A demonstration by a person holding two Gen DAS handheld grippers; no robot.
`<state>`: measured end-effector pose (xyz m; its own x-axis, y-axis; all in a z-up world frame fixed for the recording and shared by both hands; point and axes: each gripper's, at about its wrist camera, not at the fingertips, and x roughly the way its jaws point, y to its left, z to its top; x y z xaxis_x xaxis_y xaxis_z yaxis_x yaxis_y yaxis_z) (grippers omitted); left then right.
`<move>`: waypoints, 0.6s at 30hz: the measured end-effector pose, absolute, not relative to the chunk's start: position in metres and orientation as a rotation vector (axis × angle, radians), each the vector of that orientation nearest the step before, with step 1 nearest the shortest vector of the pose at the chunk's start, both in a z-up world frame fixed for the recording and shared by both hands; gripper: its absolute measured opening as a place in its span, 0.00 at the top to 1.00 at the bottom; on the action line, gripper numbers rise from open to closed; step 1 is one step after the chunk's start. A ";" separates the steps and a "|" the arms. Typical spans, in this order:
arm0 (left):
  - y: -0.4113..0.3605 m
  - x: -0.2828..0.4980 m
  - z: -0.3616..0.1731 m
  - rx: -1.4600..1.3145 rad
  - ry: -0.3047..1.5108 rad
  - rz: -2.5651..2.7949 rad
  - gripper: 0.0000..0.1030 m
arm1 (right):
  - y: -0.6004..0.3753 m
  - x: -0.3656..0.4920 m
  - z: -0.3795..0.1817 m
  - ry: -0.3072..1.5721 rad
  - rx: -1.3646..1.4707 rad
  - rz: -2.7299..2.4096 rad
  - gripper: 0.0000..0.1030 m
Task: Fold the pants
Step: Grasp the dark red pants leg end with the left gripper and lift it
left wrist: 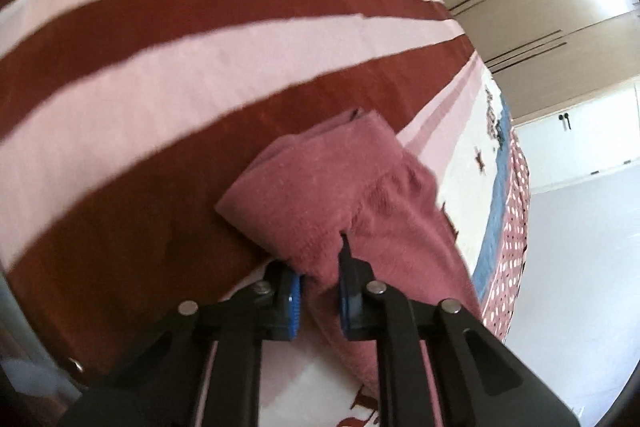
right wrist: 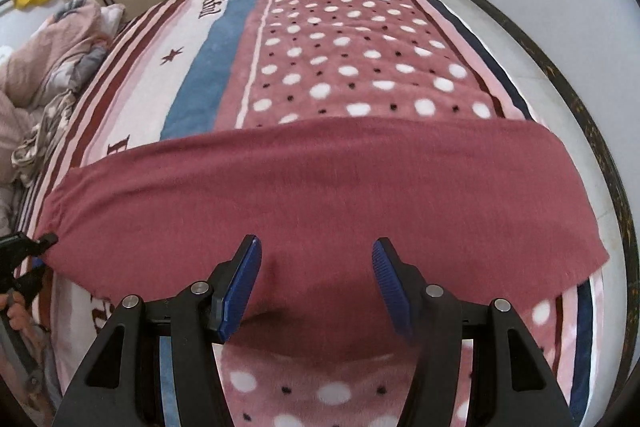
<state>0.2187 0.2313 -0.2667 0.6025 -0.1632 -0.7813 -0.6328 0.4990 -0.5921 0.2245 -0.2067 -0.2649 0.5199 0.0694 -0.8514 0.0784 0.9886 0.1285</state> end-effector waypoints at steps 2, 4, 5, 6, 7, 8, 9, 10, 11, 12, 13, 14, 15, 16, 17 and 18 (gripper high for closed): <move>0.245 0.214 -0.262 -1.070 0.868 0.357 0.90 | -0.207 0.218 -0.261 1.020 0.157 -0.017 0.48; 0.262 0.209 -0.257 -1.091 0.844 0.382 0.90 | -0.209 0.214 -0.258 1.017 0.163 -0.025 0.48; 0.269 0.210 -0.254 -1.088 0.839 0.392 0.90 | -0.211 0.211 -0.257 1.021 0.173 -0.028 0.48; 0.275 0.209 -0.250 -1.089 0.835 0.393 0.90 | -0.211 0.210 -0.257 1.025 0.182 -0.031 0.48; 0.283 0.208 -0.245 -1.079 0.827 0.408 0.90 | -0.211 0.208 -0.256 1.029 0.189 -0.032 0.48; 0.290 0.207 -0.240 -1.074 0.817 0.415 0.90 | -0.210 0.206 -0.255 1.033 0.196 -0.032 0.48; 0.297 0.206 -0.233 -1.065 0.804 0.424 0.90 | -0.209 0.202 -0.253 1.038 0.204 -0.030 0.48; 0.305 0.206 -0.225 -1.044 0.789 0.441 0.90 | -0.207 0.198 -0.252 1.044 0.211 -0.028 0.48; 0.313 0.206 -0.216 -1.019 0.773 0.461 0.90 | -0.204 0.193 -0.252 1.055 0.222 -0.024 0.48; 0.323 0.204 -0.206 -0.994 0.754 0.486 0.90 | -0.202 0.190 -0.252 1.066 0.228 -0.019 0.48; 0.333 0.202 -0.198 -0.977 0.740 0.511 0.90 | -0.199 0.185 -0.253 1.083 0.234 -0.012 0.48; 0.342 0.201 -0.191 -0.963 0.732 0.528 0.90 | -0.196 0.181 -0.254 1.096 0.239 -0.007 0.48; 0.351 0.199 -0.185 -0.948 0.724 0.545 0.90 | -0.192 0.176 -0.255 1.112 0.243 0.002 0.48; 0.364 0.196 -0.176 -0.916 0.717 0.571 0.90 | -0.189 0.172 -0.255 1.123 0.244 0.007 0.48; 0.372 0.194 -0.170 -0.887 0.713 0.587 0.90 | -0.186 0.168 -0.255 1.130 0.245 0.010 0.48; 0.380 0.191 -0.163 -0.855 0.704 0.609 0.90 | -0.184 0.166 -0.255 1.138 0.248 0.015 0.48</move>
